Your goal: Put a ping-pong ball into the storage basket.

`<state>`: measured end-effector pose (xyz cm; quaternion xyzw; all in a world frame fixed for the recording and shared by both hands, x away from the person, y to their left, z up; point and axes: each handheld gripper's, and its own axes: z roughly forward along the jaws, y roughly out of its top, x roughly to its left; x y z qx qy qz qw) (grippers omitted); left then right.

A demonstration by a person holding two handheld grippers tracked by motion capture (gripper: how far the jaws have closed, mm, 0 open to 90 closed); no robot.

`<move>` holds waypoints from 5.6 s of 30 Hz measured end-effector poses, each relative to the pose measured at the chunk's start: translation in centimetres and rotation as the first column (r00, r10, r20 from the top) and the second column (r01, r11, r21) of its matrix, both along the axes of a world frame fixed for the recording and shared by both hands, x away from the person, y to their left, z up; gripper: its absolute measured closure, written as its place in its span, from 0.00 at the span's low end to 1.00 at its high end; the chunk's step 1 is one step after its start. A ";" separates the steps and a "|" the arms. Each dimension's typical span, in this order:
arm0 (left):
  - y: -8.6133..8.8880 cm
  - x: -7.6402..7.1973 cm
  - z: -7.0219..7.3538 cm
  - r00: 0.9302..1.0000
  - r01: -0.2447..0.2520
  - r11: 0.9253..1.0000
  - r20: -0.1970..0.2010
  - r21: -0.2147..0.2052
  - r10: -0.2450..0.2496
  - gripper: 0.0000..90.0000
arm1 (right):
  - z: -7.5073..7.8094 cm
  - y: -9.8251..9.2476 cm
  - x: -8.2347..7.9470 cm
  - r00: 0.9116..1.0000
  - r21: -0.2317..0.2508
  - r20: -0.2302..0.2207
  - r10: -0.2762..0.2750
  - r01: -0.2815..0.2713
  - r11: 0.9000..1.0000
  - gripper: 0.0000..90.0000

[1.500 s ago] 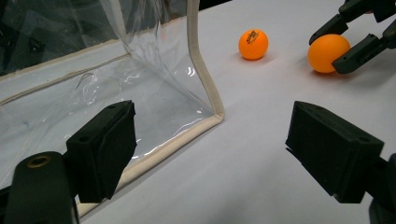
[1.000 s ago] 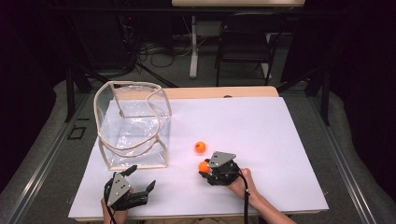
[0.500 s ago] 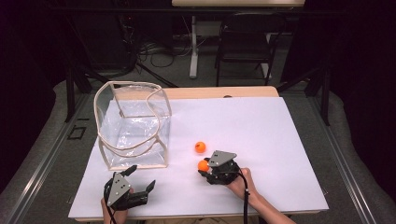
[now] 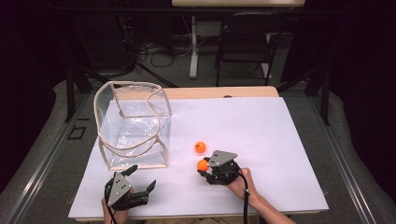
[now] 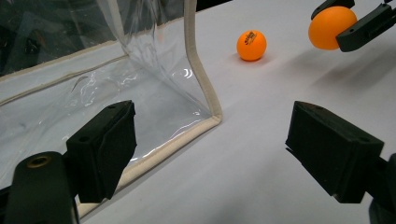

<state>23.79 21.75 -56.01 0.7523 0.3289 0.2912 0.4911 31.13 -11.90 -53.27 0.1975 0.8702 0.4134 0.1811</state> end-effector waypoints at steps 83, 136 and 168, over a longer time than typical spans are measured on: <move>0.0 0.1 0.0 1.000 0.004 1.000 0.008 -0.006 -0.004 0.17 | 5.3 3.0 4.3 0.995 0.083 0.093 -0.018 0.010 0.996 0.57; -0.1 0.1 0.1 1.000 0.012 1.000 0.012 -0.007 -0.012 0.17 | 7.8 5.1 7.5 0.994 0.091 0.105 -0.035 0.025 0.996 0.57; -0.1 0.1 0.0 1.000 0.012 1.000 0.011 -0.011 -0.011 0.17 | 9.3 6.2 8.6 0.992 0.087 0.118 -0.042 0.032 0.996 0.57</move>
